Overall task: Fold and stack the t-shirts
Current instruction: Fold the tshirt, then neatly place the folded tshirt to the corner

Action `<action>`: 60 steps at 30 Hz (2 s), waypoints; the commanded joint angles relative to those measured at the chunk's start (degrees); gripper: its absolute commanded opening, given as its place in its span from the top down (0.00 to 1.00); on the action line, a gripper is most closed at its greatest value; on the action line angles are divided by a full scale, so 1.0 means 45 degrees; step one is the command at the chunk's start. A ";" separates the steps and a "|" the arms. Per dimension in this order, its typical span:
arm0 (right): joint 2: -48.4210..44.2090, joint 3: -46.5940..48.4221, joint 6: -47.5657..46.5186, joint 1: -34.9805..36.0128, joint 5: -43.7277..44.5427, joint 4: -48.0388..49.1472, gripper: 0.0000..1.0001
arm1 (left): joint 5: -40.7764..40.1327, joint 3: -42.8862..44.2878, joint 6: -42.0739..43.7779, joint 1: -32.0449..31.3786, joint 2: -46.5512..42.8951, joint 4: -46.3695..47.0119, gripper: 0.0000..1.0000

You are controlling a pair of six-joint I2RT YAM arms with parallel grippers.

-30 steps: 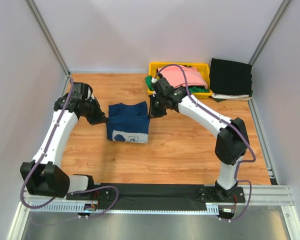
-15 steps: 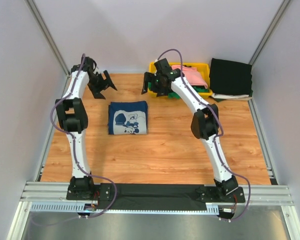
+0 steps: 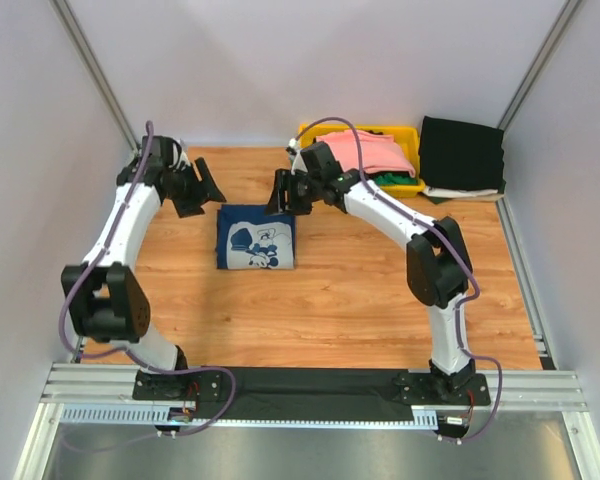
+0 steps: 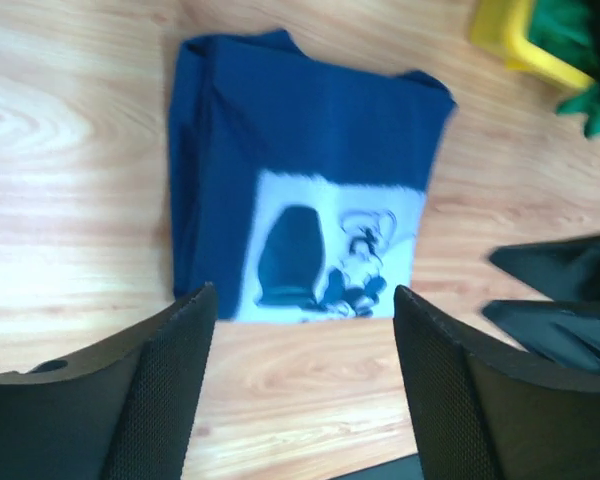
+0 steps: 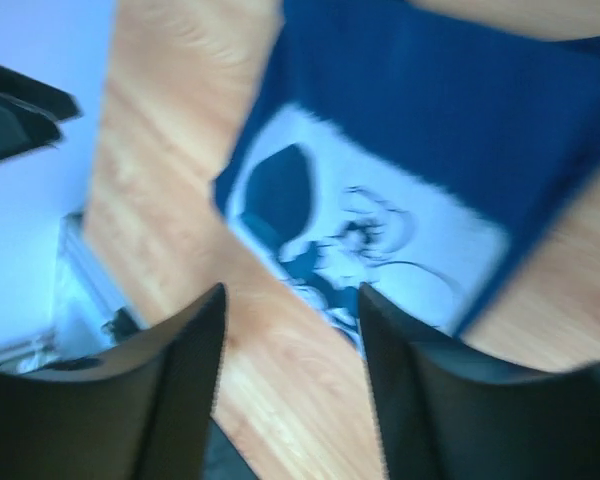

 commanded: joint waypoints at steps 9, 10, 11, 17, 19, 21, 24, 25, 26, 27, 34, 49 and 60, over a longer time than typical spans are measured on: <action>0.1163 -0.4398 0.2719 0.0165 -0.3101 0.6402 0.59 | 0.2237 -0.5656 -0.1993 -0.1628 0.0667 0.5690 0.50; 0.1163 -0.5136 0.2660 0.0165 -0.2713 0.6423 0.59 | 0.1307 -0.5813 -0.2090 -0.1570 0.0845 0.5554 0.51; 0.1183 -0.5550 0.2505 0.0146 -0.2516 0.6442 0.59 | 0.0814 -0.6066 -0.2072 -0.1550 0.1002 0.5186 0.51; 0.1164 -0.7876 0.2873 0.0067 -0.1986 0.7925 0.63 | -0.0909 -0.5818 -0.1800 -0.1335 0.0828 0.3974 0.54; 0.0774 -0.8189 0.2934 0.0184 -0.1910 0.8064 0.63 | -0.1221 -0.5484 -0.1701 -0.1335 0.0633 0.3466 0.52; 0.0365 -0.8094 0.2661 0.0340 -0.1734 0.7636 0.55 | -0.1513 -0.5035 -0.1409 -0.1355 0.0128 0.2821 0.50; -0.0631 -0.7275 0.1861 0.0457 -0.1616 0.6096 0.27 | -0.2331 -0.4059 -0.0844 -0.1511 -0.1041 0.1436 0.39; -0.1194 -0.6982 0.1666 0.0458 -0.1558 0.5201 0.22 | -0.2587 -0.3767 -0.0706 -0.1608 -0.1434 0.1026 0.32; -0.1509 -0.6496 0.1219 0.0477 -0.1422 0.4728 0.15 | -0.2725 -0.3183 -0.0550 -0.1648 -0.1844 0.0326 0.26; -0.2112 -0.6201 0.1040 0.0477 -0.1208 0.4240 0.13 | -0.2823 -0.2868 -0.0336 -0.1648 -0.2660 0.0048 0.22; -0.2979 -0.4562 -0.0425 0.0107 0.1021 0.1290 0.00 | -0.3098 -0.1146 0.1345 -0.1765 -0.4913 -0.2570 0.12; 0.2020 -0.1004 -0.1150 -0.1808 -0.0246 0.1187 0.01 | -0.1868 -0.5440 0.2753 -0.1882 -0.9796 -0.2515 0.12; 0.4034 -0.0905 0.0685 -0.1144 -0.0932 0.3023 0.09 | -0.2257 -0.6146 0.2577 -0.1882 -1.0891 -0.2319 0.16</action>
